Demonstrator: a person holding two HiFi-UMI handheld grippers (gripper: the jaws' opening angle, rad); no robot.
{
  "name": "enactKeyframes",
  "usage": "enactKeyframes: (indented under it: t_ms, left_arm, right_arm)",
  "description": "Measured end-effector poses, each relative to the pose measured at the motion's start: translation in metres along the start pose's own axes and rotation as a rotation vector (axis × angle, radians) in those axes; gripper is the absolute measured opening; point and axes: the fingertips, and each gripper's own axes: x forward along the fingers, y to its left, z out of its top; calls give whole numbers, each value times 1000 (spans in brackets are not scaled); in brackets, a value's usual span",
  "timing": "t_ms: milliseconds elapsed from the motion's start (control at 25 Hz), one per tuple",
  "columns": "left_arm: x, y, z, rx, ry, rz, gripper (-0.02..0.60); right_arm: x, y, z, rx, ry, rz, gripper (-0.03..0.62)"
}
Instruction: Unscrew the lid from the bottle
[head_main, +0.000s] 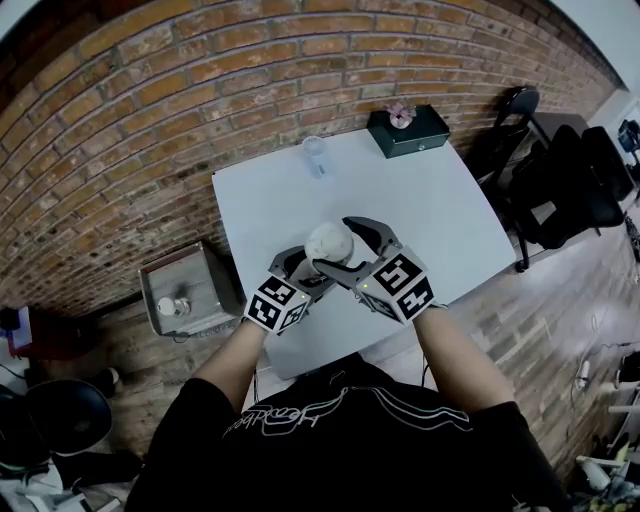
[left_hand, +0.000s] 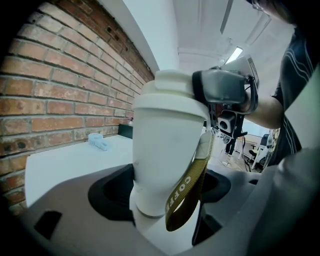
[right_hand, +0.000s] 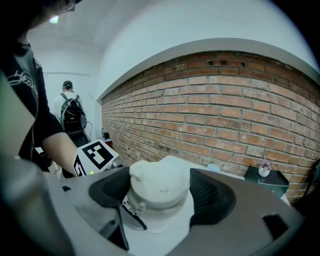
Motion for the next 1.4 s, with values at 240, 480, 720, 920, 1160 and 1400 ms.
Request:
enactKeyframes:
  t_ms: [240, 480, 720, 920, 1160, 1400]
  left_arm:
    - [1, 0, 0, 11, 10, -6, 368]
    - [-1, -2, -2, 9, 20, -25, 368]
    - [-4, -3, -2, 16, 45, -27, 368]
    - [-2, -4, -3, 20, 74, -53, 368]
    - [-3, -3, -2, 19, 86, -42, 368]
    - [-3, 0, -2, 12, 60, -16, 368]
  right_arm:
    - [-1, 0, -2, -30, 11, 121, 364]
    - [-1, 5, -2, -120, 36, 286, 364]
    - [-1, 12, -2, -267, 70, 556, 364]
    - [-3, 13, -5, -383, 121, 758, 364]
    - [-5, 15, -6, -460, 161, 926, 364]
    - [-2, 12, -3, -449, 100, 913, 370]
